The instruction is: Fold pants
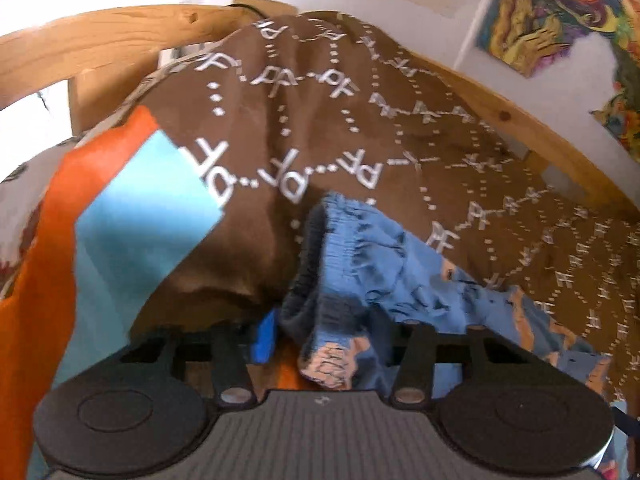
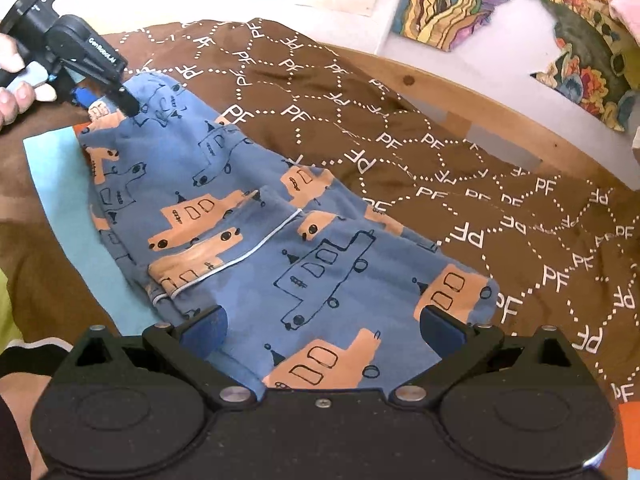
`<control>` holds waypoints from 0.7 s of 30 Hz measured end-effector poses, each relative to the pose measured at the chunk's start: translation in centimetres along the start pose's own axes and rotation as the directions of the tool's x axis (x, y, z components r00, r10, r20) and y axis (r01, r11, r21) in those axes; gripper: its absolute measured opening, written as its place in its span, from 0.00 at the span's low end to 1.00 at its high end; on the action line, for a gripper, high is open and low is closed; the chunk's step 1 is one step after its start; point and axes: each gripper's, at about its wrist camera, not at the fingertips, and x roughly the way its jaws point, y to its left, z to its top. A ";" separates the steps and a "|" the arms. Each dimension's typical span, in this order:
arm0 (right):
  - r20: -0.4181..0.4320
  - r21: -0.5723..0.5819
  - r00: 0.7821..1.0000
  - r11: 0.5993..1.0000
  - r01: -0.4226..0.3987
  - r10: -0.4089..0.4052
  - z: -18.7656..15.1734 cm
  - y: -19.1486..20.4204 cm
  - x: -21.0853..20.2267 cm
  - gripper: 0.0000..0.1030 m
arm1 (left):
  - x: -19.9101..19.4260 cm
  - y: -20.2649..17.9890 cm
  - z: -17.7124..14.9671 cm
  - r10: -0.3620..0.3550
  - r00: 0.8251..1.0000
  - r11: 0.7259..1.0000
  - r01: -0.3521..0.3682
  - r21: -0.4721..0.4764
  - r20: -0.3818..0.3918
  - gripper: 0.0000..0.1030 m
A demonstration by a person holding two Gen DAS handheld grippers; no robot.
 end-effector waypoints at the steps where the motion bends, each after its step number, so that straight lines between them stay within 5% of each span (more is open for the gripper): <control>1: -0.003 0.006 1.000 1.000 -0.002 0.002 0.0 0.0 0.1 0.99 | 0.0 0.0 0.1 0.015 1.000 1.000 -0.014 0.003 -0.009 0.36; 5: -0.006 0.025 1.000 1.000 -0.009 0.009 0.0 -0.2 0.1 0.99 | -0.4 -0.7 0.6 0.039 0.999 0.999 -0.039 0.001 -0.033 0.20; 13: 0.009 0.040 1.000 0.999 -0.011 0.011 0.2 -0.6 -0.3 0.99 | -3.6 -6.7 0.5 0.099 0.995 0.980 -0.102 0.173 0.025 0.16; 21: 0.046 0.075 0.999 0.997 0.006 -0.009 0.9 -3.1 -1.5 0.99 | -7.1 -15.0 0.0 -0.066 0.998 0.936 0.053 0.347 0.025 0.15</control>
